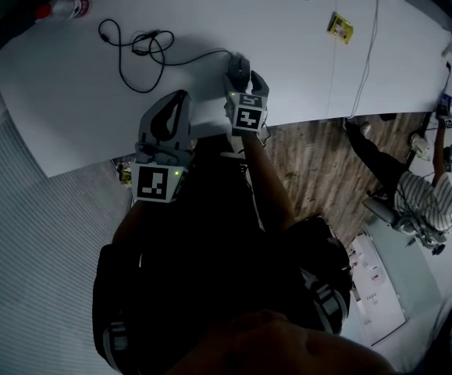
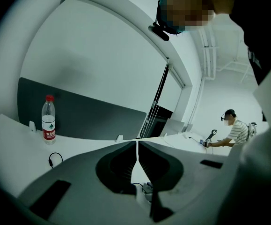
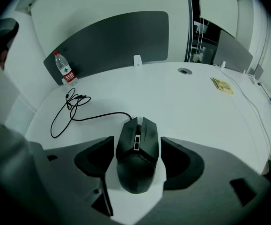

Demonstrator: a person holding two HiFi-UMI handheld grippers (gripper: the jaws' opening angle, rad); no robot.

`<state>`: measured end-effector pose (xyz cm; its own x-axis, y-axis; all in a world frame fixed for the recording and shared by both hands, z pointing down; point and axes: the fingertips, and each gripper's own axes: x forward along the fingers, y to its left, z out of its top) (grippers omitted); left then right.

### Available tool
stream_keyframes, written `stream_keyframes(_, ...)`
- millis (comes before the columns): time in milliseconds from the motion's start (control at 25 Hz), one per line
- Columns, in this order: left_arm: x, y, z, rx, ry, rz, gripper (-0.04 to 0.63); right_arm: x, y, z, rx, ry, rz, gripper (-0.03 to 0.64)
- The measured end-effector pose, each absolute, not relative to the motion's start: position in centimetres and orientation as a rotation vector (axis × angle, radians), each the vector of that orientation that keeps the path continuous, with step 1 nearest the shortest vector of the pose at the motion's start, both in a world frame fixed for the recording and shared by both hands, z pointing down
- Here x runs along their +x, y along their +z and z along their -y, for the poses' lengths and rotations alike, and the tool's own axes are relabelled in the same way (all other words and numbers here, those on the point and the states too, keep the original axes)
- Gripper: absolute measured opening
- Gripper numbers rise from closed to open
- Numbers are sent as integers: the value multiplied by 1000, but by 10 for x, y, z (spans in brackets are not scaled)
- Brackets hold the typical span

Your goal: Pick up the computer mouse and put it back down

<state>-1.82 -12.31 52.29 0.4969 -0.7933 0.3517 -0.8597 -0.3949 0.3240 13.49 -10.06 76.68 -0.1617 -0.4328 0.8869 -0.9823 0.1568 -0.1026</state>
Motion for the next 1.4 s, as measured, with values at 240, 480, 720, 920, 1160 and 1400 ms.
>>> stream_keyframes(240,-20,526,123,2267,197,1363,12,136,775,101,1347,962,1671,288)
stream_keyframes(480,-21,526,123,2267,203,1360,12,136,780,103,1339,946,1649,288)
stream_keyframes(720,-26,527,120,2255,193,1365,12,136,781,102,1349,946,1625,287)
stream_keyframes(920,-30,527,117,2255,193,1370,12,138,780,102,1352,944,1620,287)
stream_keyframes(1160,-34,526,112,2256,180,1379,12,137,781,102,1346,933,1621,287)
stream_keyframes(1400,-38,524,107,2249,173,1386,12,134,780,101,1336,921,1630,287)
